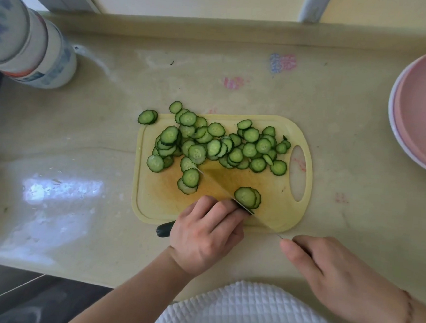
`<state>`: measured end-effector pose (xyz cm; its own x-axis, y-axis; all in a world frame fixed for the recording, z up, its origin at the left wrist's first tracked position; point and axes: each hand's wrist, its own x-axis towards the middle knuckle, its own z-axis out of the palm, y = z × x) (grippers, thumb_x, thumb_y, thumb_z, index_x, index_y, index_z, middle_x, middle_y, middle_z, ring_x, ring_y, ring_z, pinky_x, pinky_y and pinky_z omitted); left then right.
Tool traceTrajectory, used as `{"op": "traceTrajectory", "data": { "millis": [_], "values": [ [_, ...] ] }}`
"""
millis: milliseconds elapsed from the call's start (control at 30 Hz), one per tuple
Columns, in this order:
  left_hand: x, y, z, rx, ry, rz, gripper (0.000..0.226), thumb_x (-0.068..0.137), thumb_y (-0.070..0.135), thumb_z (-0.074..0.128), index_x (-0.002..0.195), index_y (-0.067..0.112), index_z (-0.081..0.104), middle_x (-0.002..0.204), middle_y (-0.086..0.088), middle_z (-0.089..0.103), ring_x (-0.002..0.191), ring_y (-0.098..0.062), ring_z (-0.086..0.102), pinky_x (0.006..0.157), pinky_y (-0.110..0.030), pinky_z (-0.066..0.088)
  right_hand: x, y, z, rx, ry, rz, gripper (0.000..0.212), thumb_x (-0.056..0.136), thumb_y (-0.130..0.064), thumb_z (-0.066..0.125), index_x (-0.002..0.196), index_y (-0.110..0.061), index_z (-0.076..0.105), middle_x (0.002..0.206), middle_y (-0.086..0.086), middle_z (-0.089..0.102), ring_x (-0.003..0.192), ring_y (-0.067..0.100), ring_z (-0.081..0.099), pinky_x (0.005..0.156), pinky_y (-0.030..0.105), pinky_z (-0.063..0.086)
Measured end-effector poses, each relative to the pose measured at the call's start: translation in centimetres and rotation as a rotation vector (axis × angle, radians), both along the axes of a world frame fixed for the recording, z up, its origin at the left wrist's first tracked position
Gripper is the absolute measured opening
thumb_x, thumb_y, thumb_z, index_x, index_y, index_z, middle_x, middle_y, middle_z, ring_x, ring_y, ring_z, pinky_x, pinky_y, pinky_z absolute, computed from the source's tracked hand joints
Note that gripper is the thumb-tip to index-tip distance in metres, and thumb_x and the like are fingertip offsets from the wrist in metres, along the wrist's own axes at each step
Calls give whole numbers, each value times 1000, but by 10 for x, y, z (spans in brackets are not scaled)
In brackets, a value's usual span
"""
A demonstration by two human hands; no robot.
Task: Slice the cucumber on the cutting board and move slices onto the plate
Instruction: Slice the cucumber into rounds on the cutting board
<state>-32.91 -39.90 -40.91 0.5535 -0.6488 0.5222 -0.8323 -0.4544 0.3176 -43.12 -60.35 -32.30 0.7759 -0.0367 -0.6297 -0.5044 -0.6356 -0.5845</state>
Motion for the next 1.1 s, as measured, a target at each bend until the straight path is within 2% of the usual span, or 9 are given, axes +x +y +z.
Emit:
{"op": "traceTrajectory", "data": {
  "millis": [167,267,467,667,867,1000,1100],
  "values": [
    [1,0,2,24,27,12,15,80,9,78,94,16,78,97,3,72,67,-23,59,62,-31,51,1,-2,8,27,-3,-35,71,81,-80,20,60,-13,32,50,-4,33,47,8,31,48,23,28],
    [1,0,3,32,43,13,11,79,8,78,88,14,79,94,2,74,69,-22,61,62,-31,52,0,-3,22,43,9,-49,73,79,-82,20,67,-11,36,49,-4,34,46,6,32,46,23,28],
    [1,1,0,-20,52,4,15,81,10,79,94,14,73,96,3,69,73,-23,63,62,-32,53,-4,-4,28,-17,5,-13,78,73,-91,11,71,-19,42,48,-4,37,44,6,35,49,32,34],
    [1,1,-1,-22,40,0,18,82,10,78,98,15,71,99,3,66,73,-23,61,62,-32,52,-6,-3,26,-32,-3,-18,75,75,-89,11,70,-21,41,49,-4,36,45,6,36,50,31,34],
    [1,1,0,3,46,-4,7,83,11,77,90,13,78,93,2,72,72,-22,60,61,-32,52,-2,2,17,5,0,-34,73,79,-84,17,64,-14,35,50,-5,34,47,6,32,47,25,29],
    [1,1,1,-5,44,-5,16,82,11,79,96,15,73,94,2,70,71,-23,61,62,-31,52,2,6,1,24,9,-34,72,82,-81,16,60,-14,33,52,-2,32,48,8,31,51,32,33],
    [2,0,2,4,51,-4,11,82,10,79,92,14,77,92,1,72,70,-23,61,62,-31,52,4,7,-4,30,9,-37,70,83,-80,17,59,-16,33,51,-2,32,47,9,32,49,29,31]
  ]
}}
